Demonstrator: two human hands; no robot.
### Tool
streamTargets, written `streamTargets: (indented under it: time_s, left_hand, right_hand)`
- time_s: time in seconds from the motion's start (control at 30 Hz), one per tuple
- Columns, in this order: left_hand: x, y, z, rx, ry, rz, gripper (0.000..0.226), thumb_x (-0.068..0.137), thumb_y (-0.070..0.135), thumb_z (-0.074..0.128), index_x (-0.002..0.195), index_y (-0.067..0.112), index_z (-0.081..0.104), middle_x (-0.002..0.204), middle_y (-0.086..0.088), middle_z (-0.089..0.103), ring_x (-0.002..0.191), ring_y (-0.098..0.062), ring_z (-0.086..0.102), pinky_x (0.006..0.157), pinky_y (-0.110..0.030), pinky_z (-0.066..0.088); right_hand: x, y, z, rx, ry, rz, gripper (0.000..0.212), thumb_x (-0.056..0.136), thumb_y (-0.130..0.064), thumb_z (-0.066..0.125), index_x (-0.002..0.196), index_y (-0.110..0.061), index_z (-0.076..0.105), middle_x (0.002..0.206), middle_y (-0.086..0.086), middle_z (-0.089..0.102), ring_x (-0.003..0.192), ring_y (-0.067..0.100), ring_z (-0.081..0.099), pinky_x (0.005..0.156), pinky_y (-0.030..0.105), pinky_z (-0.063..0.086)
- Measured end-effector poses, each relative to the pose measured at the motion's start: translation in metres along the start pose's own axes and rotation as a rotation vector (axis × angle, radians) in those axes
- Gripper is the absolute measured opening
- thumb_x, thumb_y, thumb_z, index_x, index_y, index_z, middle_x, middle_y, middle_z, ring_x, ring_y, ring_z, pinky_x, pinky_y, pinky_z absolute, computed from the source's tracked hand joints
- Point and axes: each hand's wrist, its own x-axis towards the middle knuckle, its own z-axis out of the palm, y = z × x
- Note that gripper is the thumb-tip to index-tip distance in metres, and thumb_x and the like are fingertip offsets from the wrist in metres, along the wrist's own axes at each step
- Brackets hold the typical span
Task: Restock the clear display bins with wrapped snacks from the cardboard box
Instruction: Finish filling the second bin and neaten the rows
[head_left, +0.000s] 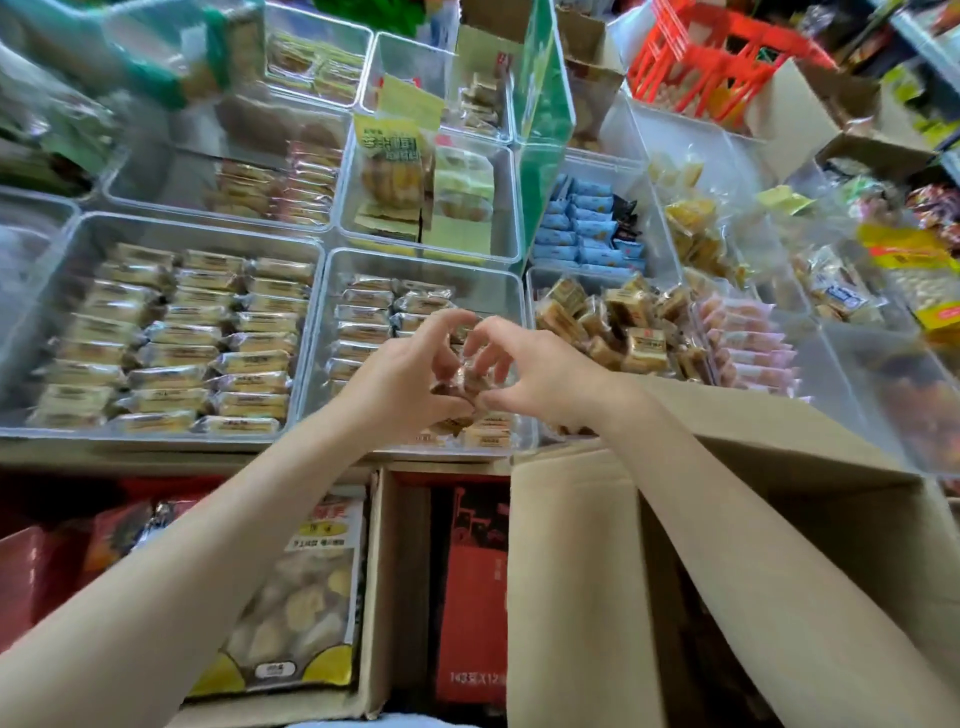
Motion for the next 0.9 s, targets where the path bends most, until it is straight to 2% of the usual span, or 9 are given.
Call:
streamTargets:
  time_s: [0.1, 0.2, 0.3, 0.4, 0.5, 0.6, 0.73, 0.9]
  left_hand:
    - [0.023, -0.022, -0.003, -0.032, -0.015, -0.008, 0.087, 0.076, 0.023, 0.087, 0.145, 0.033, 0.035, 0.097, 0.013, 0.065, 0.088, -0.007, 0.062, 0.074, -0.016, 0.047]
    - [0.049, -0.05, 0.006, -0.063, 0.024, 0.007, 0.084, 0.081, 0.025, 0.083, 0.149, 0.026, 0.034, 0.118, 0.005, 0.064, 0.107, -0.013, 0.06, 0.093, -0.029, 0.05]
    - [0.069, -0.082, 0.023, 0.085, 0.025, -0.034, 0.079, 0.089, 0.036, 0.073, 0.154, 0.022, 0.032, 0.152, -0.003, 0.045, 0.138, -0.018, 0.041, 0.113, -0.034, 0.035]
    - [0.081, -0.108, 0.046, 0.336, -0.073, -0.028, 0.068, 0.098, 0.048, 0.053, 0.156, 0.023, 0.029, 0.166, -0.002, 0.021, 0.154, -0.02, 0.014, 0.126, -0.041, 0.01]
    - [0.086, -0.128, 0.065, 0.505, -0.156, 0.015, 0.068, 0.1, 0.056, 0.039, 0.159, 0.026, 0.022, 0.169, -0.002, 0.011, 0.156, -0.023, 0.001, 0.126, -0.049, -0.001]
    - [0.084, -0.143, 0.076, 0.586, -0.136, 0.055, 0.067, 0.1, 0.059, 0.034, 0.159, 0.031, 0.021, 0.168, -0.002, 0.012, 0.156, -0.025, 0.001, 0.125, -0.052, -0.001]
    - [0.084, -0.15, 0.082, 0.603, -0.113, 0.063, 0.071, 0.095, 0.063, 0.018, 0.16, 0.033, 0.019, 0.169, 0.0, 0.009, 0.156, -0.022, -0.003, 0.125, -0.051, -0.003]
    - [0.083, -0.149, 0.083, 0.604, -0.113, 0.063, 0.064, 0.101, 0.059, 0.027, 0.159, 0.042, 0.006, 0.169, -0.002, 0.005, 0.156, -0.025, -0.005, 0.124, -0.053, -0.006]
  right_hand:
    - [0.03, 0.003, -0.001, -0.049, -0.034, 0.015, 0.038, 0.085, -0.024, 0.076, 0.113, -0.032, 0.051, 0.1, -0.012, 0.064, 0.093, 0.011, 0.062, 0.085, 0.039, 0.056]
    - [0.058, 0.018, -0.007, -0.086, -0.002, 0.067, 0.038, 0.086, -0.021, 0.074, 0.117, -0.029, 0.053, 0.098, -0.008, 0.063, 0.09, 0.012, 0.061, 0.084, 0.036, 0.056]
    - [0.087, 0.045, -0.012, -0.201, 0.139, 0.156, 0.047, 0.087, -0.016, 0.071, 0.13, -0.024, 0.052, 0.11, -0.002, 0.063, 0.097, 0.015, 0.061, 0.087, 0.032, 0.055]
    - [0.112, 0.069, -0.01, -0.297, 0.168, 0.208, 0.049, 0.088, -0.012, 0.068, 0.134, -0.021, 0.053, 0.121, 0.0, 0.06, 0.103, 0.013, 0.056, 0.091, 0.028, 0.05]
    - [0.133, 0.081, 0.003, -0.442, 0.118, 0.164, 0.039, 0.088, -0.012, 0.065, 0.125, -0.021, 0.058, 0.116, -0.001, 0.06, 0.108, 0.017, 0.056, 0.094, 0.034, 0.05]
    - [0.146, 0.085, 0.009, -0.488, 0.119, 0.098, 0.037, 0.088, -0.005, 0.06, 0.123, -0.019, 0.058, 0.111, 0.0, 0.058, 0.107, 0.019, 0.053, 0.087, 0.031, 0.046]
    - [0.157, 0.091, 0.005, -0.548, 0.153, 0.068, 0.037, 0.087, 0.002, 0.056, 0.119, -0.015, 0.055, 0.111, 0.004, 0.055, 0.104, 0.022, 0.051, 0.085, 0.035, 0.05]
    - [0.163, 0.094, 0.02, -0.469, -0.012, 0.113, 0.038, 0.087, -0.004, 0.058, 0.121, -0.018, 0.055, 0.113, -0.001, 0.056, 0.105, 0.02, 0.053, 0.078, 0.027, 0.039]
